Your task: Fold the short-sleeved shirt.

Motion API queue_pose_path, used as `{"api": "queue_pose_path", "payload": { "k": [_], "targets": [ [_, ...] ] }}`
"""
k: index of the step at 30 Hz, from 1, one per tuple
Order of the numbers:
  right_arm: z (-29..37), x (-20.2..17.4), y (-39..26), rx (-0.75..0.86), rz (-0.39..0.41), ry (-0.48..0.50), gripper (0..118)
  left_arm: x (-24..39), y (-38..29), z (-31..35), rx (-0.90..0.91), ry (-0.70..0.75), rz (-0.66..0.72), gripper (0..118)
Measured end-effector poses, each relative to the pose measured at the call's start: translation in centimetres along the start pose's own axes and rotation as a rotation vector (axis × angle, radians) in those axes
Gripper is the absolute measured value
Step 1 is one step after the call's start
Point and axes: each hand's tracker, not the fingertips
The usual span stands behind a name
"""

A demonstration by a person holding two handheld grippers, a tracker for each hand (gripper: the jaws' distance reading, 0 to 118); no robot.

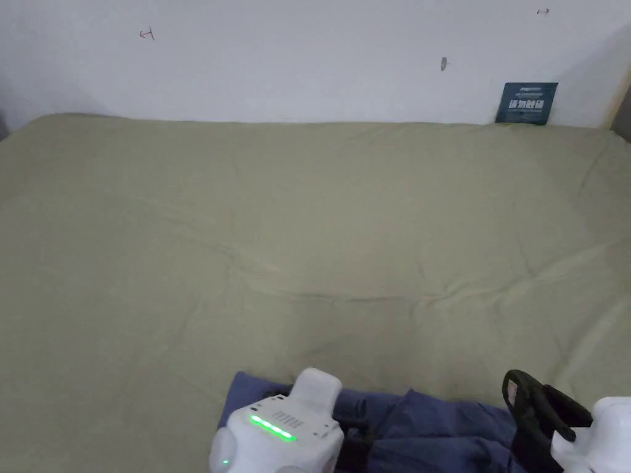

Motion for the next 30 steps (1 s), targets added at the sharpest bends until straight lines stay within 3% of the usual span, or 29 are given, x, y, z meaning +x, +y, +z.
{"api": "queue_pose_path", "payload": {
  "k": [4,5,6,7,8,10,13,17,19,21,24,25,26,28,30],
  "targets": [
    [0.4,0.3,-0.4,-0.001,-0.014,0.007,1,-5.4,-0.7,4.2,0.140,-0.013,0.303,96],
    [0.4,0.3,-0.4,-0.003,-0.018,0.007,1,-6.7,-1.1,4.4,0.124,-0.003,0.374,86],
    [0.3,0.4,-0.4,-0.007,-0.024,0.007,1,-7.6,-1.5,4.3,0.100,-0.010,0.408,64],
    [0.3,0.6,-0.5,-0.009,-0.029,0.006,1,-7.6,-1.6,3.6,0.066,-0.051,0.400,18],
    [0.3,0.7,-0.5,-0.009,-0.034,0.005,1,-7.3,-1.6,2.8,0.038,-0.047,0.383,2],
    [0.2,1.1,-0.7,-0.011,-0.046,0.003,1,-5.2,-1.9,0.8,0.003,-0.030,0.289,3],
    [0.3,1.4,-0.7,-0.013,-0.063,-0.005,1,-1.8,-2.3,-3.1,-0.076,-0.109,0.310,3],
    [0.4,1.8,-0.9,-0.018,-0.073,-0.023,1,2.6,-3.1,-5.7,-0.127,-0.197,0.213,2],
    [0.3,1.9,-0.9,-0.024,-0.079,-0.029,1,3.8,-3.5,-5.1,-0.143,-0.133,0.129,2],
    [0.2,1.8,-0.9,-0.025,-0.080,-0.034,1,2.1,-3.9,-2.8,-0.098,-0.077,0.135,2],
    [-0.2,1.2,-0.9,-0.031,-0.079,-0.027,1,-4.1,-2.8,1.7,-0.011,-0.037,0.269,3],
    [-0.5,0.8,-0.9,-0.033,-0.075,-0.021,1,-6.3,-2.5,3.4,0.036,-0.028,0.303,6],
    [-0.7,0.5,-0.9,-0.037,-0.072,-0.017,1,-8.3,-2.3,4.6,0.064,-0.034,0.325,29],
    [-1.2,-0.4,-0.8,-0.045,-0.068,-0.006,1,-13.4,-2.3,5.9,0.052,-0.086,0.410,117],
    [-1.6,-1.1,-0.6,-0.052,-0.068,0.008,1,-16.9,-4.0,6.2,0.053,-0.138,0.497,118]
  ]
}}
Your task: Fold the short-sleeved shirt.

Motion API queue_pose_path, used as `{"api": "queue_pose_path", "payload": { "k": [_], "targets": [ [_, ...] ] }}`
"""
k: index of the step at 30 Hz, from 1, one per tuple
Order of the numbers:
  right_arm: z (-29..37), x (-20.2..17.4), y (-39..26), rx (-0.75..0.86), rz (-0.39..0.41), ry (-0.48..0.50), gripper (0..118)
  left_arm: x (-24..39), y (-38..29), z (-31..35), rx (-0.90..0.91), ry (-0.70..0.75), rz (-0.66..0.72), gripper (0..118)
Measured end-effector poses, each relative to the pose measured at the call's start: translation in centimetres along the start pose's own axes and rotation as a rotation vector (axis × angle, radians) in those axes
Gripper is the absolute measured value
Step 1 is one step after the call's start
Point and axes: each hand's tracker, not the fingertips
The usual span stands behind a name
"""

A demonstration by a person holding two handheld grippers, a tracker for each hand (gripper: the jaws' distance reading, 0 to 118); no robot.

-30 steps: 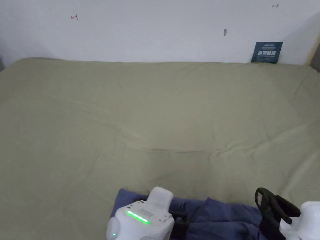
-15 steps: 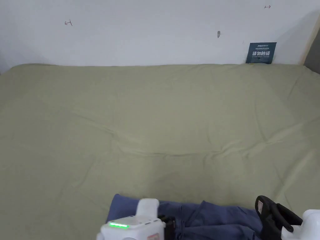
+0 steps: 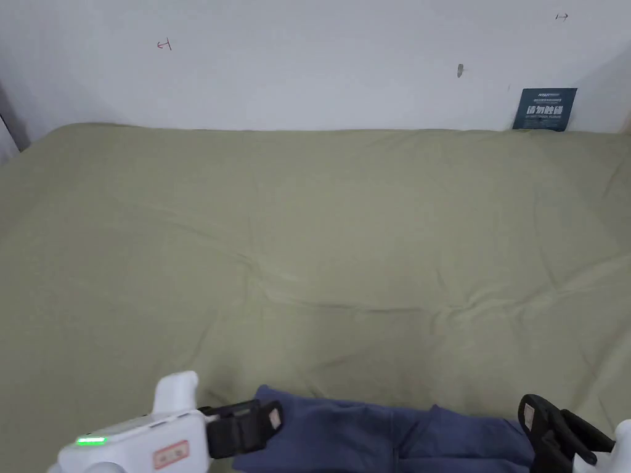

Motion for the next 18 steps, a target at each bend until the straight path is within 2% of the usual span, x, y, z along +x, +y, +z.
{"api": "queue_pose_path", "payload": {
  "k": [2,4,6,8,9,10,11,12,13,14,15,16,17,18],
  "targets": [
    [-0.2,-0.8,0.1,-0.004,0.003,0.013,1,-4.5,1.0,-2.0,-0.071,-0.177,0.218,118],
    [-0.4,-1.3,0.3,-0.011,0.005,0.018,1,-7.5,0.2,-4.4,-0.111,-0.206,0.389,118],
    [-0.5,-1.7,0.5,-0.016,0.011,0.014,1,-9.2,-1.5,-7.6,-0.234,-0.409,0.544,118],
    [-0.4,-1.9,0.8,-0.018,0.019,0.003,1,-8.4,-2.5,-9.4,-0.165,-0.685,0.579,118],
    [-0.2,-2.0,1.0,-0.012,0.028,-0.006,1,-7.4,-2.8,-10.6,-0.209,-0.732,0.591,117],
    [-0.1,-2.0,1.2,-0.006,0.036,-0.016,1,-6.9,-3.3,-11.5,-0.227,-0.646,0.528,112],
    [0.0,-2.0,1.5,0.000,0.040,-0.026,1,-6.0,-3.4,-11.9,-0.202,-0.601,0.457,99],
    [0.2,-2.0,1.8,0.004,0.039,-0.035,1,-5.8,-3.2,-12.1,-0.177,-0.555,0.430,67],
    [0.3,-2.0,2.0,0.006,0.036,-0.041,1,-5.9,-2.9,-12.0,-0.166,-0.518,0.461,30],
    [0.5,-2.0,2.2,0.010,0.034,-0.042,1,-5.4,-3.1,-11.2,-0.187,-0.392,0.510,15],
    [0.6,-2.0,2.3,0.014,0.034,-0.043,1,-5.5,-3.0,-11.4,-0.215,-0.252,0.505,15],
    [0.6,-2.0,2.4,0.017,0.039,-0.045,1,-5.7,-3.2,-11.3,-0.191,-0.276,0.501,12],
    [0.6,-2.1,2.4,0.019,0.045,-0.047,1,-4.9,-3.0,-10.8,-0.157,-0.366,0.498,12],
    [0.6,-2.1,2.4,0.018,0.048,-0.049,1,-5.2,-2.4,-10.3,-0.130,-0.259,0.453,12]
  ]
}}
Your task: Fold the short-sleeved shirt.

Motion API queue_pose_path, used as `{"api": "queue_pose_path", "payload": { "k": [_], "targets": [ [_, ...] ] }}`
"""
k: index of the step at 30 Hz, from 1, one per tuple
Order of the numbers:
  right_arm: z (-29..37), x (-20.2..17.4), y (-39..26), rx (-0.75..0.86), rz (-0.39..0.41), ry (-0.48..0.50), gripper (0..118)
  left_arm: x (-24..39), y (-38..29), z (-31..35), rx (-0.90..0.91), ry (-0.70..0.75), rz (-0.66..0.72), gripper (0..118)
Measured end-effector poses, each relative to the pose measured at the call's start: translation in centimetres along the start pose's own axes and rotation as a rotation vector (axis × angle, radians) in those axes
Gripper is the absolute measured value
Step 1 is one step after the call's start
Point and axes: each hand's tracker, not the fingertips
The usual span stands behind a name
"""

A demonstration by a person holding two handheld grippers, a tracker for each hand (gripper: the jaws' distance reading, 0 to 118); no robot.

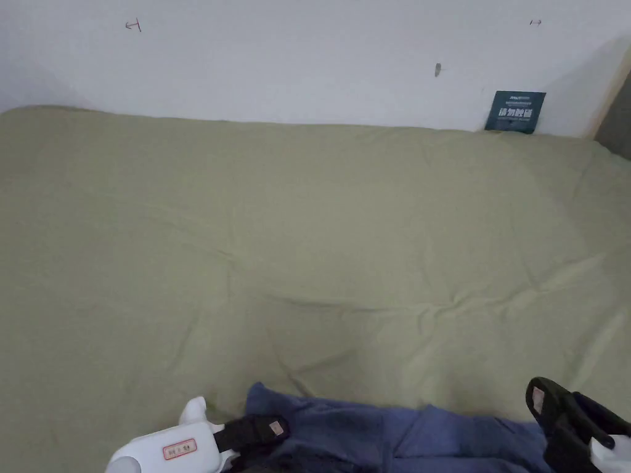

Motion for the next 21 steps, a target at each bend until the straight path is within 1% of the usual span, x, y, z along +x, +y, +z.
{"api": "queue_pose_path", "payload": {
  "k": [1,2,4,7,8,9,10,12,13,16,17,20,21],
  "targets": [
    [0.0,0.0,-0.1,-0.001,0.000,-0.001,1,0.8,0.5,0.8,0.030,0.046,-0.040,12],
    [0.1,0.1,-0.1,-0.002,-0.009,0.003,1,1.3,1.0,2.0,0.087,0.054,-0.034,12],
    [0.2,0.2,-0.3,-0.005,-0.025,0.013,1,1.7,2.6,4.9,0.182,0.127,-0.001,12],
    [0.4,0.4,-0.6,-0.004,-0.016,0.026,1,3.4,4.1,8.3,0.277,0.340,-0.076,12],
    [0.4,0.6,-0.7,-0.007,-0.017,0.038,1,4.2,4.4,8.9,0.291,0.387,-0.112,12],
    [0.4,0.7,-0.8,-0.008,-0.017,0.046,1,5.5,4.0,8.9,0.298,0.386,-0.160,12],
    [0.5,0.9,-0.8,-0.006,-0.017,0.049,1,7.2,3.3,8.6,0.284,0.377,-0.243,12],
    [0.7,1.2,-0.7,0.001,-0.019,0.058,1,11.6,0.8,7.3,0.294,0.467,-0.435,12],
    [1.0,1.4,-0.6,0.005,-0.020,0.062,1,13.7,-0.7,6.5,0.286,0.486,-0.534,12],
    [1.7,2.1,-0.6,0.020,-0.013,0.059,1,19.5,-6.2,2.8,0.252,0.484,-0.784,12],
    [1.9,2.5,-0.8,0.023,-0.012,0.056,1,21.2,-8.2,0.9,0.219,0.514,-0.869,12],
    [2.6,3.5,-1.1,0.033,-0.014,0.047,1,23.5,-13.8,-6.0,0.122,0.664,-1.141,12],
    [2.9,3.8,-1.2,0.037,-0.018,0.044,1,23.4,-15.3,-8.0,0.085,0.701,-1.199,12]
  ]
}}
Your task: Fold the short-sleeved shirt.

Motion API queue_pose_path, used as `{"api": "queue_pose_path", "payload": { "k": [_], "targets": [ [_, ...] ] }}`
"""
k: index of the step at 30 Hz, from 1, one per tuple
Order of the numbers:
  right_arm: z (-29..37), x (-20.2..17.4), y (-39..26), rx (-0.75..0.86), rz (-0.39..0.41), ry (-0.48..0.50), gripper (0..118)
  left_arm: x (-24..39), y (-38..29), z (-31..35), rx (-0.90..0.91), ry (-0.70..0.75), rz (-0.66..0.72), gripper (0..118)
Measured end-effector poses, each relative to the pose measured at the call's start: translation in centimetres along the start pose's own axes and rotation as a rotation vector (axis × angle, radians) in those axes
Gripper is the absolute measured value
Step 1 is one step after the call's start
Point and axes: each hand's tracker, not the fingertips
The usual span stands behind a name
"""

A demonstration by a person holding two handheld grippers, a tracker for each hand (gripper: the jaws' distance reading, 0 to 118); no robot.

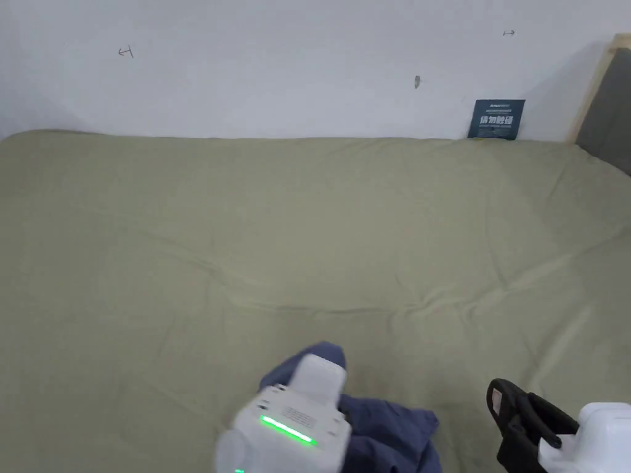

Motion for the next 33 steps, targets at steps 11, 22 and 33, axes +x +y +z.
{"api": "queue_pose_path", "payload": {
  "k": [11,22,33],
  "targets": [
    [1.6,3.2,-0.9,-0.021,-0.037,-0.028,1,5.9,-1.8,-2.3,-0.097,-0.228,0.014,95],
    [-0.1,2.8,-2.1,-0.126,-0.062,-0.029,2,-4.7,-3.7,-1.0,-0.022,-0.247,0.526,0],
    [-3.5,0.4,-4.2,-0.277,-0.100,0.006,2,2.5,-4.8,-8.0,-0.176,-0.589,0.583,0]
  ]
}}
